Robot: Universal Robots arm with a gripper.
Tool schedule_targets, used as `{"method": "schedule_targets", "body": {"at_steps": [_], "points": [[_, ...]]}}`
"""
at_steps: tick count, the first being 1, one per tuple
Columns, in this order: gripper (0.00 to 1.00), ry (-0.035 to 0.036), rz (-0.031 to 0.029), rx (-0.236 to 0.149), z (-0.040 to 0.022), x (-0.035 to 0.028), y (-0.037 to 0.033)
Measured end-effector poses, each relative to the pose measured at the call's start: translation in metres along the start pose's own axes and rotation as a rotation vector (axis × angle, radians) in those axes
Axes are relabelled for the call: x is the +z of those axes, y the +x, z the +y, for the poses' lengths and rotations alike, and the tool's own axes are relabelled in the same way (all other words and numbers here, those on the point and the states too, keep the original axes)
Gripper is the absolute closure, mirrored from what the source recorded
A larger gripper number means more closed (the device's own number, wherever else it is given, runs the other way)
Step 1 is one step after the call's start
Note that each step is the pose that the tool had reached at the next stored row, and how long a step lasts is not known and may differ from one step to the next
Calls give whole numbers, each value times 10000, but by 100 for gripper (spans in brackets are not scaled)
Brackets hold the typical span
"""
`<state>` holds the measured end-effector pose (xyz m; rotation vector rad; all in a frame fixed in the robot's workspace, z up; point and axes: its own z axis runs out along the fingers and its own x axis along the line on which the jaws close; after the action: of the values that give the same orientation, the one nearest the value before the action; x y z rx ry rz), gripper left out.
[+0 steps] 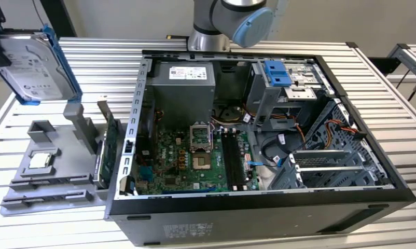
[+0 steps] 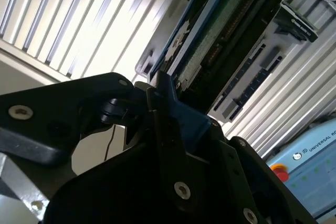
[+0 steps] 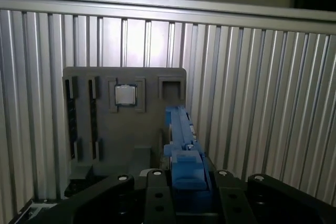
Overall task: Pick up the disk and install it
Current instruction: 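Pick up the disk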
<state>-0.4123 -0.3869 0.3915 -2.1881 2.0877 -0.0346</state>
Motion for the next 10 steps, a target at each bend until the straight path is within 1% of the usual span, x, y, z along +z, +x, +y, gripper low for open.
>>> {"method": "schedule_targets", "body": {"at_steps": [5, 10], "points": [[100, 87, 0, -42, -16, -163, -11], [100, 132, -1, -73, -36, -362, -23]]}}
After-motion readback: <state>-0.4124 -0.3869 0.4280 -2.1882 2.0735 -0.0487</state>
